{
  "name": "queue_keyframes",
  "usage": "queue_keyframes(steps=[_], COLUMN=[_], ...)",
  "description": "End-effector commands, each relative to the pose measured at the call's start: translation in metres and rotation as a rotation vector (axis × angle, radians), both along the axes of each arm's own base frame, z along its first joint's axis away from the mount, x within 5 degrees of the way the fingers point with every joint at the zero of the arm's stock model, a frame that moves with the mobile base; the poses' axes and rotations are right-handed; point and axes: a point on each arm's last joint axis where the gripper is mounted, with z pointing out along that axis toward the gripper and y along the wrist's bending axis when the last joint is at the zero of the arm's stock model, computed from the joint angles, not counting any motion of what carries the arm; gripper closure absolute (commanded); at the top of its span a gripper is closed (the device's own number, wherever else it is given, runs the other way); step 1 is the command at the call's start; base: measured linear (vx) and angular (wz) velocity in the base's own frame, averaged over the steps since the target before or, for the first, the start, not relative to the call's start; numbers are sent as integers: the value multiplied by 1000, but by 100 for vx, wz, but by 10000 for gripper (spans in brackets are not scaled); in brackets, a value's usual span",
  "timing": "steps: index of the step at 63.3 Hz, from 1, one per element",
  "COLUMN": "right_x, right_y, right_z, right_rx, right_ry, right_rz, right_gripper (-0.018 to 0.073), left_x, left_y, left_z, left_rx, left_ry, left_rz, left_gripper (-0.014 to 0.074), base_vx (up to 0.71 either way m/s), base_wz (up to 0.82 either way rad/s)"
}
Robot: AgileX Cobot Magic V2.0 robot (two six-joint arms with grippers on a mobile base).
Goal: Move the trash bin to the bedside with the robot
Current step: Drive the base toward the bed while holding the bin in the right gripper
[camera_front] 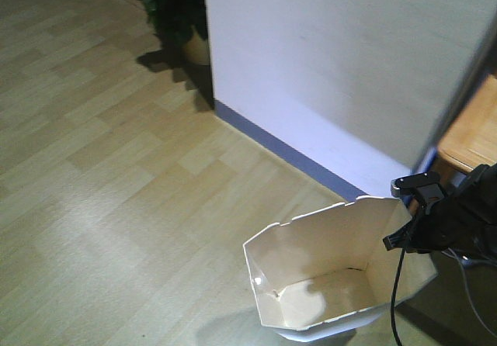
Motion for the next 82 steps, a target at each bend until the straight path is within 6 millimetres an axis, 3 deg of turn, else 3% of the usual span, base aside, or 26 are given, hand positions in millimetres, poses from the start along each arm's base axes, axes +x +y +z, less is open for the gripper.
queue_keyframes(steps=[1, 55, 82], right_x=[10, 10, 10], right_y=[0, 0, 0], right_z=[23, 23, 23], right_rx=[19, 18, 18], right_ry=[-64, -64, -64], right_rz=[-26, -26, -26], right_gripper=[562, 562, 562], left_x=[1, 1, 1], left_y=[0, 0, 0], left_z=[-2, -2, -2], left_rx=[-18, -18, -18], left_ry=[-53, -53, -53], left_rz=[-2, -2, -2], left_gripper=[602, 602, 602], base_vx=[5, 10, 21], base_wz=[45, 66, 33])
